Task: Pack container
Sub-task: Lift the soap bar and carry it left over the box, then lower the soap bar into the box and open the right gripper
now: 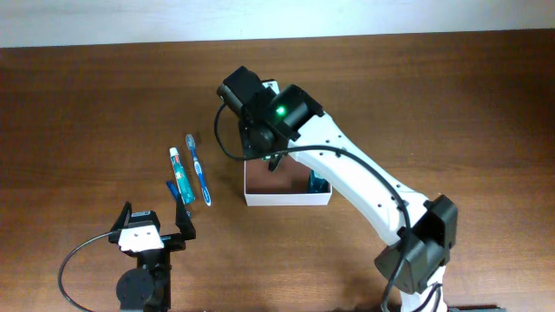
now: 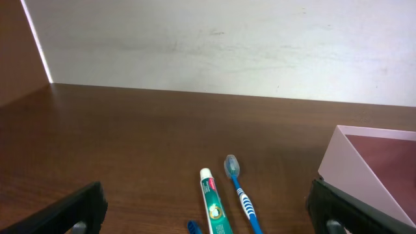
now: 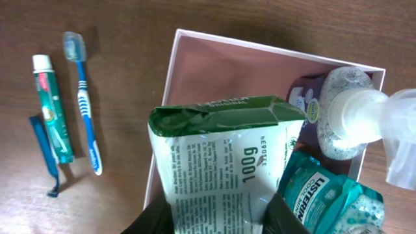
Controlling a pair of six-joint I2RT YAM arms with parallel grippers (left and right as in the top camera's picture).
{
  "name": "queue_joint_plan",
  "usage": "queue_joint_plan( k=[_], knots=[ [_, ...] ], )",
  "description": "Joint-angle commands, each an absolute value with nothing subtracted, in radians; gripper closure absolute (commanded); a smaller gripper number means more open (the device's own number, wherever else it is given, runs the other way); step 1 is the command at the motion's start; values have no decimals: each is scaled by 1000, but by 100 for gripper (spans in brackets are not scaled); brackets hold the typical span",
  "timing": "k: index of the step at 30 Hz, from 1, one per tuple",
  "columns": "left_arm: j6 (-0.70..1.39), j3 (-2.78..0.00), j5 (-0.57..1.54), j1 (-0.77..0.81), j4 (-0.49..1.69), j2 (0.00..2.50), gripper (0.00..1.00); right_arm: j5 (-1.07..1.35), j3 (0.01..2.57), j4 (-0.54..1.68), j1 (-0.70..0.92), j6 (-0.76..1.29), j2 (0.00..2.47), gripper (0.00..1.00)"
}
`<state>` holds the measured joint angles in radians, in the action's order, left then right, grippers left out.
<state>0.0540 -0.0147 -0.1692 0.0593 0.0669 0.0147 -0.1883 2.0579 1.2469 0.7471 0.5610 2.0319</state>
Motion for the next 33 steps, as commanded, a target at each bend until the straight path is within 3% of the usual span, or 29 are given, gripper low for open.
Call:
queue_joint_plan(
  k=[1, 20, 33],
  knots=[
    [67, -9, -180, 54, 65, 6, 1, -226, 2076, 1241, 752, 585, 2065, 73],
    [67, -9, -180, 54, 65, 6, 1, -301, 2024, 1235, 743, 586, 2156, 73],
    [67, -9, -180, 54, 65, 6, 0, -286, 1835, 1058, 710, 585, 2157, 73]
  ],
)
